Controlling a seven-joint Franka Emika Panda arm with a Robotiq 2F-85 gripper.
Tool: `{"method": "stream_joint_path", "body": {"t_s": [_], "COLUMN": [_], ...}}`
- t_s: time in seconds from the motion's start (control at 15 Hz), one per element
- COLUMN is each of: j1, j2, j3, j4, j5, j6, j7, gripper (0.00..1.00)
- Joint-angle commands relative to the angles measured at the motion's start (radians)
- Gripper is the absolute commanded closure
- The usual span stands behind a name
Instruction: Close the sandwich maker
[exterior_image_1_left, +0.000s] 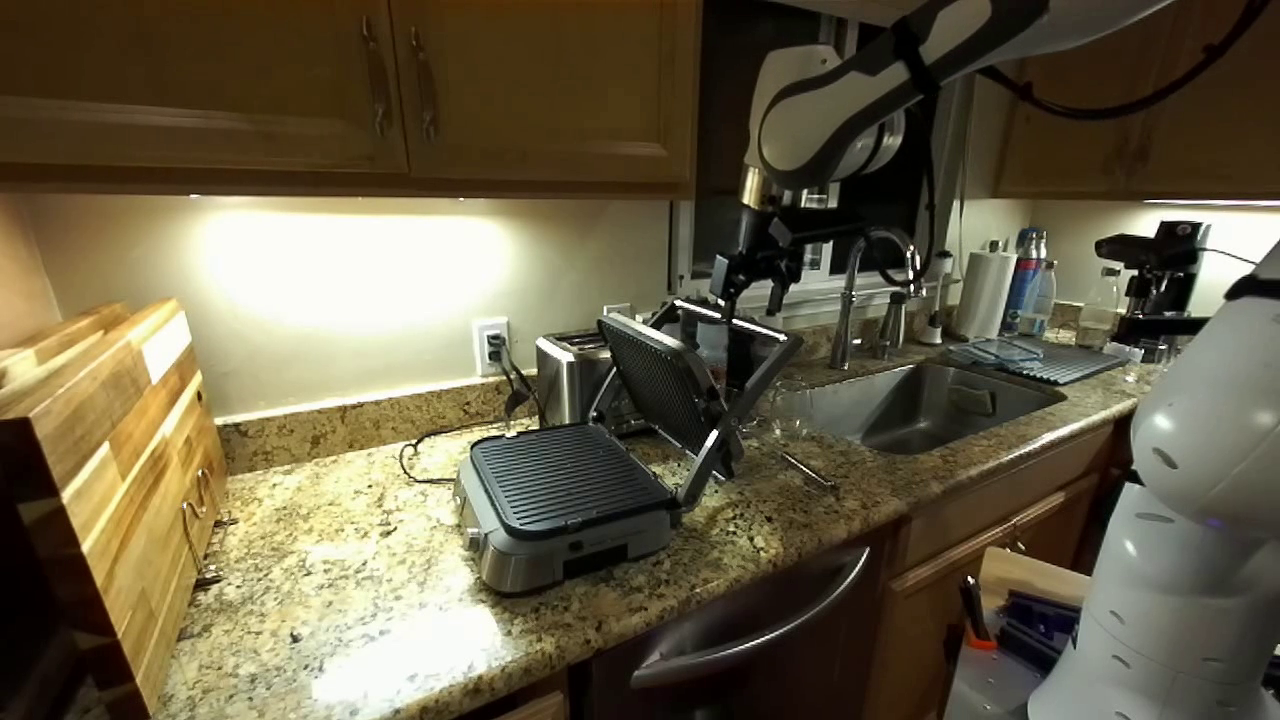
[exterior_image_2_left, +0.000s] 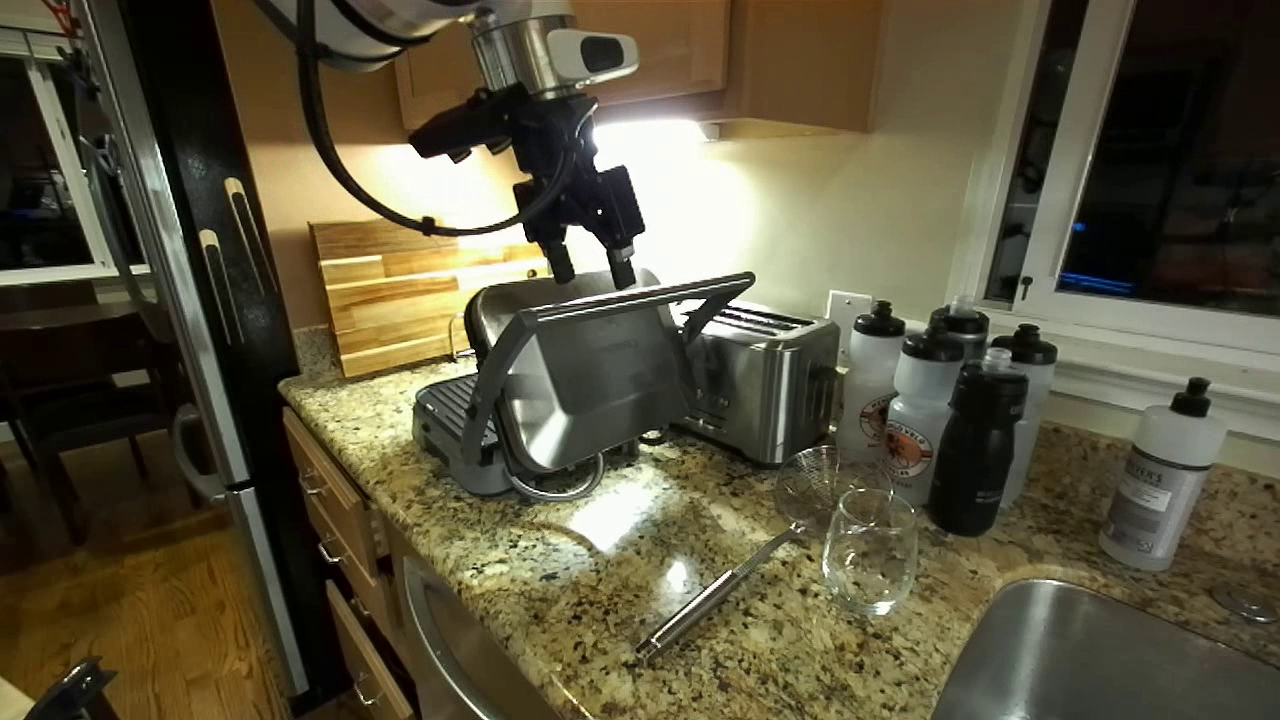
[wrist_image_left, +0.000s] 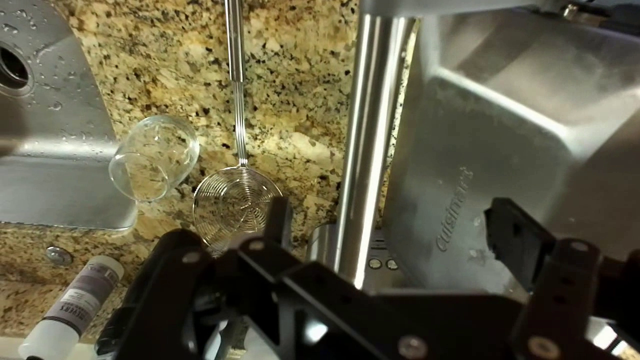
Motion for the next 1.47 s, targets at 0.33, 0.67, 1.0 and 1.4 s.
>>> {"method": "stream_joint_path", "body": {"t_s": [0.33,0.67,1.0,1.4], "j1": [0.012,0.020,0.026,0.021], "j2": [0.042,0.121,0.187,0.217], "j3": [-0.026,-0.051,-0.068,-0.080], "j4": [0.044,0.114,0.162,0.188], "j5": [0.000,0.026,0.076,0.108], "j6": [-0.003,-0.003,-0.009,-0.011], "j7": [-0.010,-0.047,-0.090,-0.116], "gripper": [0.00,0.00,0.24,0.66]}}
